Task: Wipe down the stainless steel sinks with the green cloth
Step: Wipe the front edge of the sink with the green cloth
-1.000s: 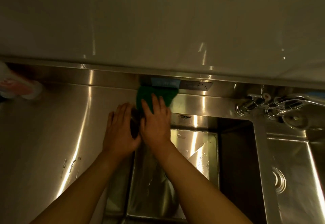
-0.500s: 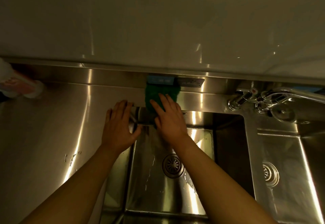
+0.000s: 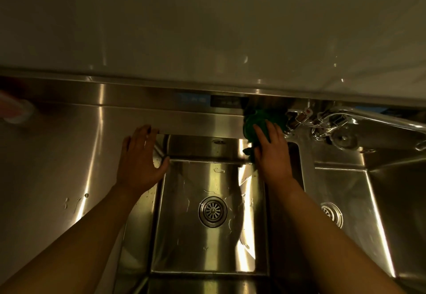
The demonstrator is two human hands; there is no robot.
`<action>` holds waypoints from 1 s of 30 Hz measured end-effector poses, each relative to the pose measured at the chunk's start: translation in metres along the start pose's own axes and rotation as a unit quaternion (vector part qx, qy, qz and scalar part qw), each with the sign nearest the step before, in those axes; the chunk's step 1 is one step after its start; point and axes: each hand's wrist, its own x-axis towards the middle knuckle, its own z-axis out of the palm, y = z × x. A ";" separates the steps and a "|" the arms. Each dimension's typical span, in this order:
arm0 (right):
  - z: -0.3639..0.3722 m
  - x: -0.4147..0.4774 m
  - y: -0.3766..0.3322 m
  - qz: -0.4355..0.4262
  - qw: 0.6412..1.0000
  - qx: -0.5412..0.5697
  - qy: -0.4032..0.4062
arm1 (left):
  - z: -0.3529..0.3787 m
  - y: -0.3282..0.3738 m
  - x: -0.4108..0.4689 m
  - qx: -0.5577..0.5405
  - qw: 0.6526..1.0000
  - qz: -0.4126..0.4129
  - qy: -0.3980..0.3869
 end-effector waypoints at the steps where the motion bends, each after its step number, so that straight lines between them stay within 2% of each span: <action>1: 0.000 0.000 -0.003 0.007 1.000 0.006 -0.002 | 0.000 0.000 -0.001 -0.001 1.000 0.001 -0.001; 5: 0.001 -0.006 -0.021 0.054 0.998 0.033 0.002 | -0.005 0.002 -0.001 -0.037 0.999 0.004 -0.006; 9: 0.003 -0.026 -0.038 0.035 0.998 0.044 -0.011 | -0.011 0.001 -0.017 -0.103 0.994 -0.001 -0.023; 15: 0.009 -0.049 -0.081 0.011 0.988 0.154 0.020 | -0.026 0.000 -0.078 -0.051 0.997 0.023 -0.055; 18: 0.019 -0.062 -0.114 0.012 0.965 0.261 0.027 | -0.040 -0.011 -0.091 -0.029 0.997 0.014 -0.066; 23: 0.044 -0.093 -0.170 0.029 0.902 0.430 -0.018 | -0.047 -0.026 -0.114 0.019 0.995 0.021 -0.092; 26: 0.068 -0.114 -0.201 0.001 0.875 0.482 -0.048 | -0.036 -0.026 -0.127 0.019 0.996 0.016 -0.082; 30: 0.105 -0.132 -0.234 0.020 0.847 0.524 -0.086 | -0.027 -0.031 -0.131 -0.025 0.998 0.006 -0.051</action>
